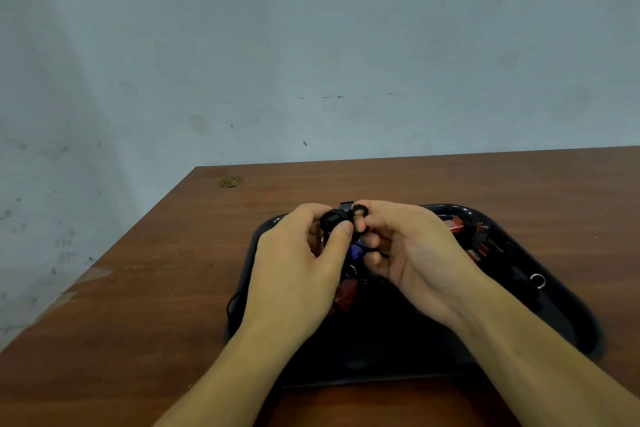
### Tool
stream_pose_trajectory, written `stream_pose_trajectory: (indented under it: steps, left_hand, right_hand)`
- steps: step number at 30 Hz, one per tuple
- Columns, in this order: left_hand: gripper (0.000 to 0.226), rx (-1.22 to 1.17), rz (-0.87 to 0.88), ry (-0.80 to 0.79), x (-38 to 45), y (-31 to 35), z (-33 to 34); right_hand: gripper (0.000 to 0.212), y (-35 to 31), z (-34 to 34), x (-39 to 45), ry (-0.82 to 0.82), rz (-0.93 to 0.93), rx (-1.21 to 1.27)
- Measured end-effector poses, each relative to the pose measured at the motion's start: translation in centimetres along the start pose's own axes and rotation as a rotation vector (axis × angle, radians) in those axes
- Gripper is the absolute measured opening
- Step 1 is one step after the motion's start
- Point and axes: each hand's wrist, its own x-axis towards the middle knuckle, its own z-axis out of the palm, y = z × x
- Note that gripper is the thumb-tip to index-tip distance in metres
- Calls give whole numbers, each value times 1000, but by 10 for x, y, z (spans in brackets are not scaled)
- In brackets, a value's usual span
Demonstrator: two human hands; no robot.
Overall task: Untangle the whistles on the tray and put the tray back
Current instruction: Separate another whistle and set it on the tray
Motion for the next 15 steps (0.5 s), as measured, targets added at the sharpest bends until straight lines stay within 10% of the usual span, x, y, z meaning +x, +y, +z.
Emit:
stream_pose_trajectory:
  steps: [7,15]
  left_hand:
    - [8,-15,12,14,1,-1,-5]
    - [9,-44,21,12,3,-3,-7]
  right_hand:
    - [30,-8,-3,-3,-21,-79,140]
    - [33,7,-7,-1,190,-632,-803]
